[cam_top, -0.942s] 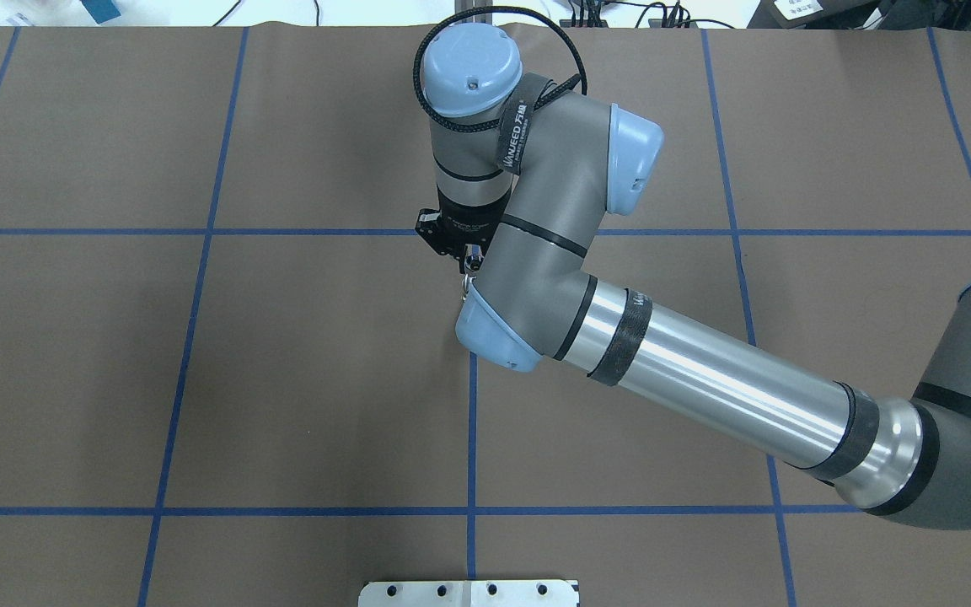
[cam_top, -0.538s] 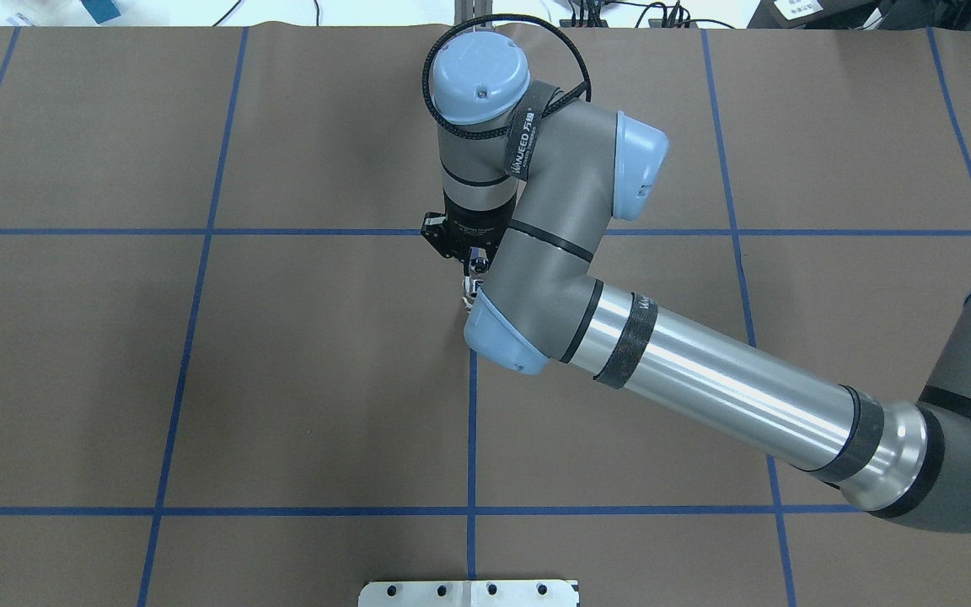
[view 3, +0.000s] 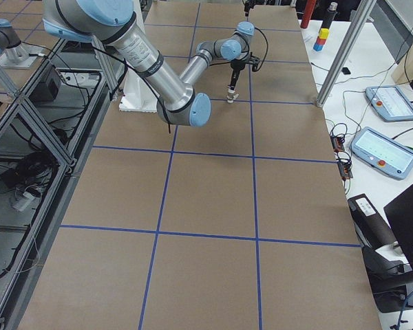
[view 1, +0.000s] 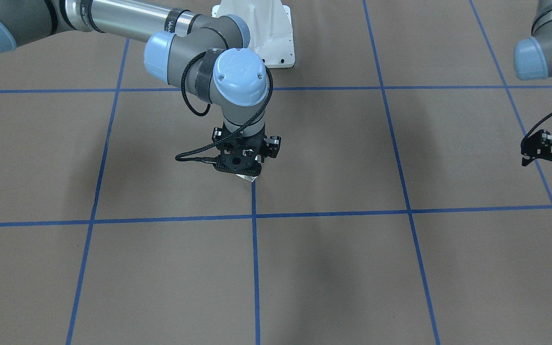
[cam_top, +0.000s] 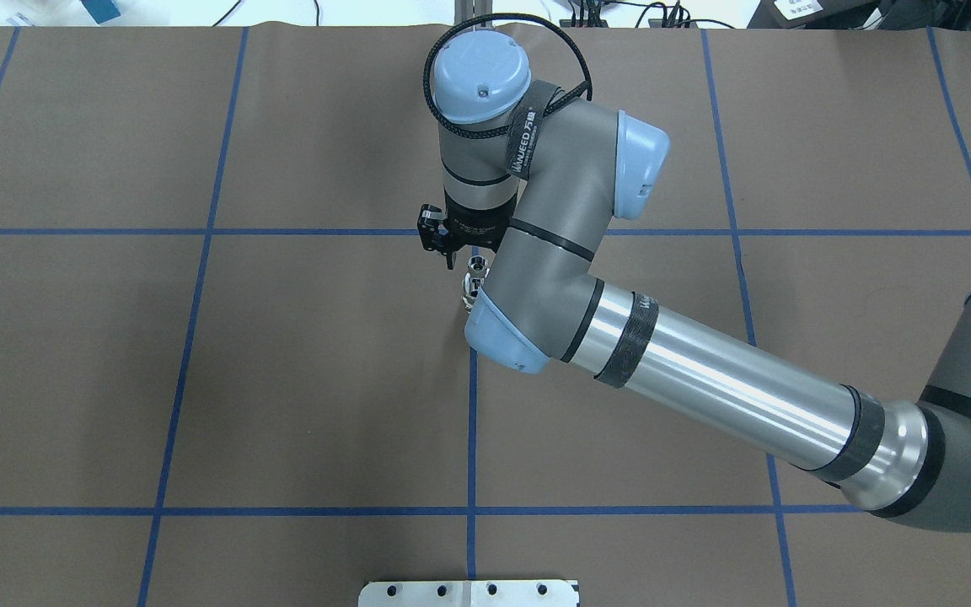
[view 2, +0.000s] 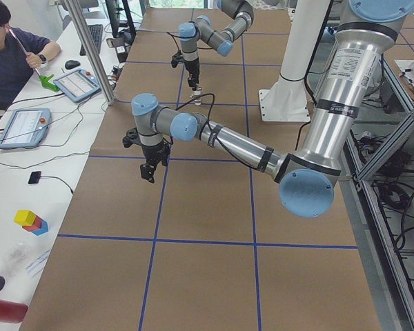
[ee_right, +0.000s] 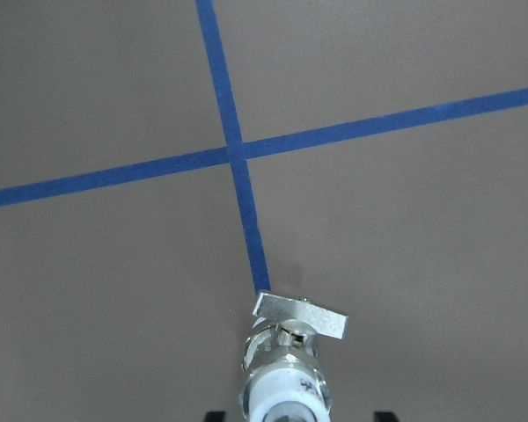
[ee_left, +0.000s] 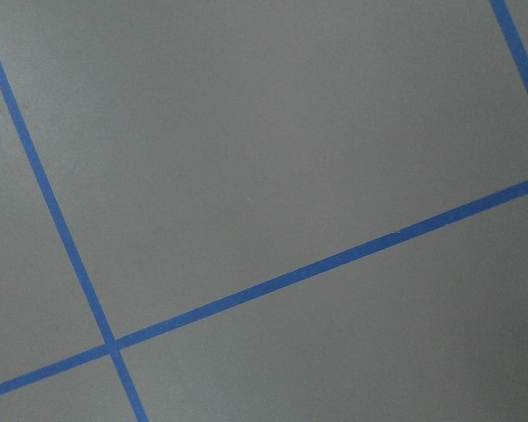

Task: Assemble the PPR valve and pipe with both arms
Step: 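Lower the pipe fitting with the right gripper onto the valve top, then open the right gripper and lift it away from the valve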

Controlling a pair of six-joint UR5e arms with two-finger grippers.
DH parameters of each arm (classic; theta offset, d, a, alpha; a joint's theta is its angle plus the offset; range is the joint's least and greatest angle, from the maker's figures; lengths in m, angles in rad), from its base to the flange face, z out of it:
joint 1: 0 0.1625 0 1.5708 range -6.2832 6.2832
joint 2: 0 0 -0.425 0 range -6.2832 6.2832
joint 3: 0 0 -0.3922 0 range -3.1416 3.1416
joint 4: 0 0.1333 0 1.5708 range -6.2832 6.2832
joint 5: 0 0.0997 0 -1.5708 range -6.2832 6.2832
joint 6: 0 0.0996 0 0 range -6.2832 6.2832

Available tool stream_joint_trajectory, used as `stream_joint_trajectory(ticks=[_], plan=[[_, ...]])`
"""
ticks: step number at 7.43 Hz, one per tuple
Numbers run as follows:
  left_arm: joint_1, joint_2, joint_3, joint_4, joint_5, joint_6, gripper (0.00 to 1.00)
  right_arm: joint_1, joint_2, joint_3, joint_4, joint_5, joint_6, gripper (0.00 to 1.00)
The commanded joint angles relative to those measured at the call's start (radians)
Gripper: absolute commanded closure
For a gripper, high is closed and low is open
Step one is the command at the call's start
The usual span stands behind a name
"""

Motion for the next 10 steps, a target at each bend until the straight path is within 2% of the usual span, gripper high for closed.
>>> stream_joint_trajectory(ticks=[1,2,4,5,6,7,9,10], plan=[[0.000,0.000,-0.002,-0.001,0.000,0.000,0.00,0.022,0.000,0.011,-0.002,0.002,-0.001,0.00],[-0.001,-0.003,-0.002,-0.001,0.000,0.000,0.00,0.058,0.005,0.027,-0.008,0.009,-0.003,0.00],[-0.001,0.000,-0.008,-0.010,0.000,0.006,0.00,0.135,-0.073,0.173,-0.091,0.028,-0.061,0.00],[-0.009,0.003,-0.005,-0.030,0.000,0.006,0.00,0.184,-0.181,0.290,-0.154,0.028,-0.187,0.00],[-0.037,0.006,-0.003,-0.030,0.000,0.009,0.00,0.265,-0.283,0.367,-0.200,0.032,-0.360,0.00],[-0.066,0.011,-0.002,-0.030,-0.005,0.040,0.00,0.343,-0.363,0.391,-0.210,0.064,-0.503,0.00],[-0.165,0.059,0.035,-0.032,-0.121,0.142,0.00,0.495,-0.502,0.402,-0.201,0.130,-0.767,0.00],[-0.202,0.061,0.069,-0.033,-0.130,0.222,0.00,0.566,-0.570,0.399,-0.198,0.147,-0.896,0.00]])
